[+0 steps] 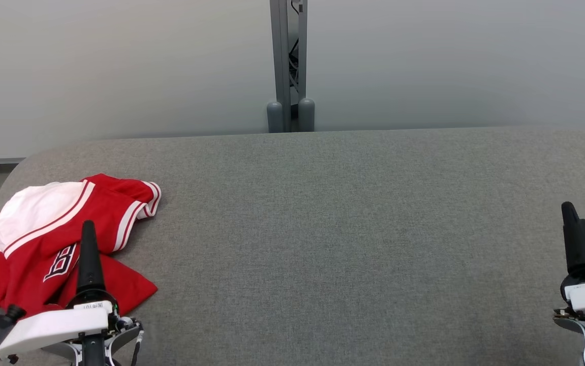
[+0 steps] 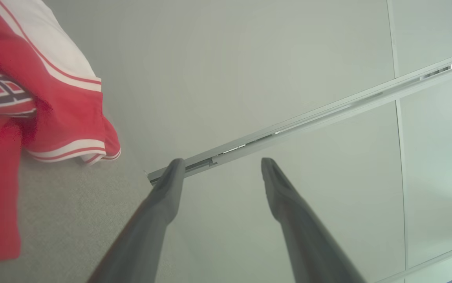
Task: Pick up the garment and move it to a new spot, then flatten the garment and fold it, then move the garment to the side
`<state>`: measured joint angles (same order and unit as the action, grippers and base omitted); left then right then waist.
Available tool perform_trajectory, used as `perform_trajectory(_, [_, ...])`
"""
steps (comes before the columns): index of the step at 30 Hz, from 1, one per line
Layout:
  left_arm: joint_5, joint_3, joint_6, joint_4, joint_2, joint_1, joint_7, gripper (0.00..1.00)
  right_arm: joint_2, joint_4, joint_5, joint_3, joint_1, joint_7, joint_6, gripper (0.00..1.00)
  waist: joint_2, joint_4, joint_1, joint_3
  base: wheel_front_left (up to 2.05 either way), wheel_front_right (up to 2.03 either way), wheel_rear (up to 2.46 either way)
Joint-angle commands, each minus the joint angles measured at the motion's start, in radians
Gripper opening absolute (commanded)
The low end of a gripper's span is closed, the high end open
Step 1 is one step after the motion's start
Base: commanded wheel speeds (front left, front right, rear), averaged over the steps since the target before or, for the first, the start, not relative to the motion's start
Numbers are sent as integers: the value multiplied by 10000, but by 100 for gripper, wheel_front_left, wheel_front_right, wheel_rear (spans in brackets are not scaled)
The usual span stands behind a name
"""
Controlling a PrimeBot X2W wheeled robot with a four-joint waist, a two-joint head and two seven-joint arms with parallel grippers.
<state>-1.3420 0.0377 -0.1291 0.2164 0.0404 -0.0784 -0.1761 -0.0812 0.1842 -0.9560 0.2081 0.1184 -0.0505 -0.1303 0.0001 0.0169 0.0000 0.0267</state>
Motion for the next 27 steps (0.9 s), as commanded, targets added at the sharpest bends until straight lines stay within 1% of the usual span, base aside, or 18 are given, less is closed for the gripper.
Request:
perform_trajectory(1, [282,149,-11,-211,56,-326,-20,100,-161,-292,405,-92,251,144,-4,100,-1,17,0,8,0,0,0])
perform_trajectory(8, [1375,686,-12,-623,64,-420,-123,100,-16,-1089,1973,-359,377,502,-4,100,-1,89,0,56,0,0,0])
perform_trajectory(10, [1658,812,-13,-763,68,-460,-156,100,-58,-1457,2428,-443,424,598,-4,100,-1,109,0,61,0,0,0])
perform_trajectory(18, [2722,1383,-6,-1446,77,-575,-256,100,-339,-2216,4101,-963,438,970,-4,100,-1,152,0,118,0,0,0])
perform_trajectory(23, [3568,1557,229,-1968,82,-642,-318,100,-580,-2694,5324,-1439,516,1193,-4,100,-1,169,0,133,0,0,0])
perform_trajectory(27, [4755,1272,689,-2570,82,-526,-372,100,-666,-2940,6177,-1774,477,1366,-4,100,-1,184,0,126,0,0,0])
